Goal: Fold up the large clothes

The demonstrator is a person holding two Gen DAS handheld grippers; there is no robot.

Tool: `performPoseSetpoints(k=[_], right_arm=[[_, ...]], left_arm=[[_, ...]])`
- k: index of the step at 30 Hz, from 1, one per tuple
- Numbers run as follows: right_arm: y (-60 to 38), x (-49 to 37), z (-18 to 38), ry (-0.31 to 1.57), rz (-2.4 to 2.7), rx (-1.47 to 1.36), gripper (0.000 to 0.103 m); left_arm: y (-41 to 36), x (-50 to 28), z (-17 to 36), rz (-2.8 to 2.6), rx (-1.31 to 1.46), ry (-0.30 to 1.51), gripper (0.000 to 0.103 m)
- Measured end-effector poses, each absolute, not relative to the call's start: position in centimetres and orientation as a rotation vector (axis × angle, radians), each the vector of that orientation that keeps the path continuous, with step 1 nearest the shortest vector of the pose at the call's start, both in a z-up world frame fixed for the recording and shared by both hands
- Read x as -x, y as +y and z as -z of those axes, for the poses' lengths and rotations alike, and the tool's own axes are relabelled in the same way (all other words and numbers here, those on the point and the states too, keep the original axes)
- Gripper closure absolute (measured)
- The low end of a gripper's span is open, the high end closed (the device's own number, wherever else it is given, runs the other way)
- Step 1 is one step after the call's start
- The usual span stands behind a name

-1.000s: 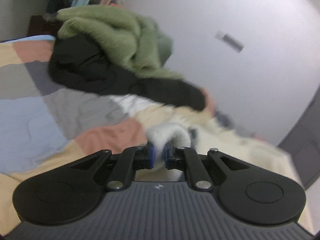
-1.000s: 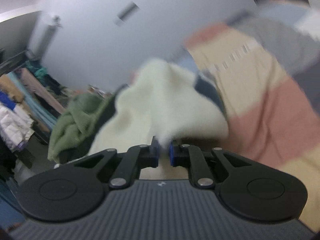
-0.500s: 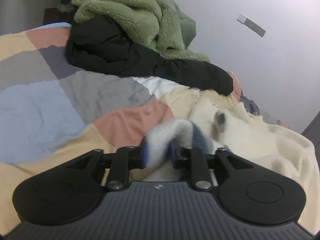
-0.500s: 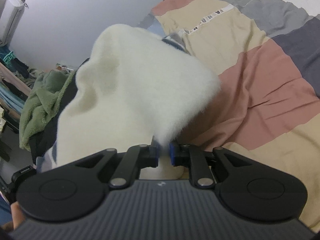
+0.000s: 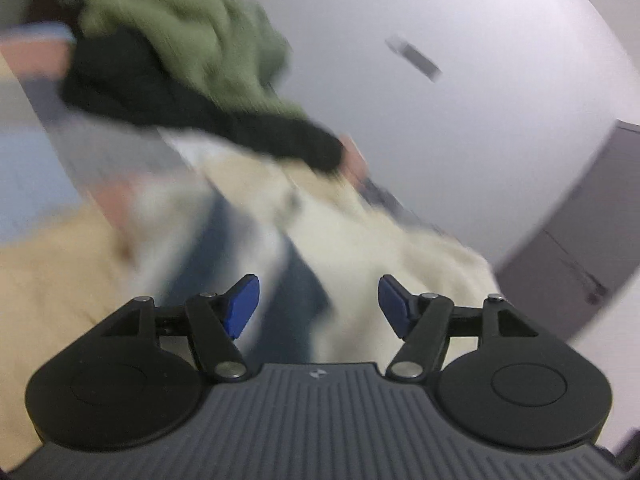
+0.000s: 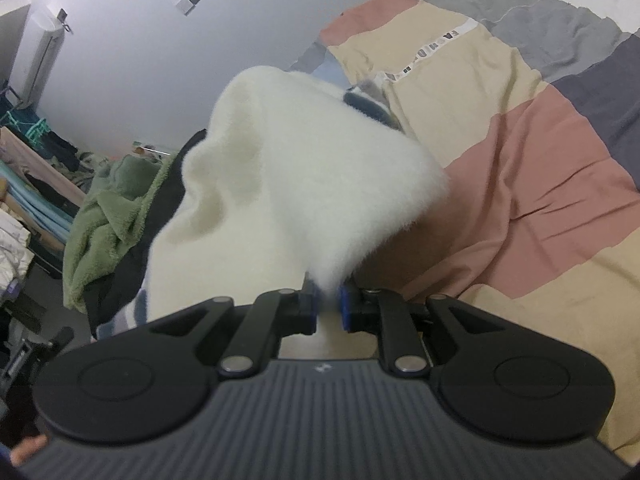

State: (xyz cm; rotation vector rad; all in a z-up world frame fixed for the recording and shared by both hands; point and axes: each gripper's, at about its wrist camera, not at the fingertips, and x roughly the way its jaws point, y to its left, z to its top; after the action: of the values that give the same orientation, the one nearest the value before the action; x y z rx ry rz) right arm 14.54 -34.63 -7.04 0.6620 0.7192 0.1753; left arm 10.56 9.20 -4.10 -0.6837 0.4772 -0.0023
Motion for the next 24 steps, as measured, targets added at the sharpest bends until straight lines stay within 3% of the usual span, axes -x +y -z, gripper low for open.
performPoseSetpoints(k=[9, 18, 22, 24], right_arm=[[-35.1, -14.5, 6.8, 0.693, -0.205, -0.736, 0.088], [-35.6, -14.8, 7.2, 0.706, -0.235, -0.842, 0.085], [-35.5, -15.0, 7.5, 0.719, -0.259, -0.864, 0.053], [-35.4, -15.1, 7.5, 0.715, -0.276, -0.869, 0.052]], left_arm=[[4.7, -13.4, 11.7, 0.280, 1.062, 0.761, 0.032], [3.6, -13.6, 14.6, 0.321, 1.195, 0.869, 0.032], [3.3, -14.5, 15.0, 0.332, 1.195, 0.847, 0.032], [3.3, -14.8, 15.2, 0.322, 1.195, 0.813, 0.033]])
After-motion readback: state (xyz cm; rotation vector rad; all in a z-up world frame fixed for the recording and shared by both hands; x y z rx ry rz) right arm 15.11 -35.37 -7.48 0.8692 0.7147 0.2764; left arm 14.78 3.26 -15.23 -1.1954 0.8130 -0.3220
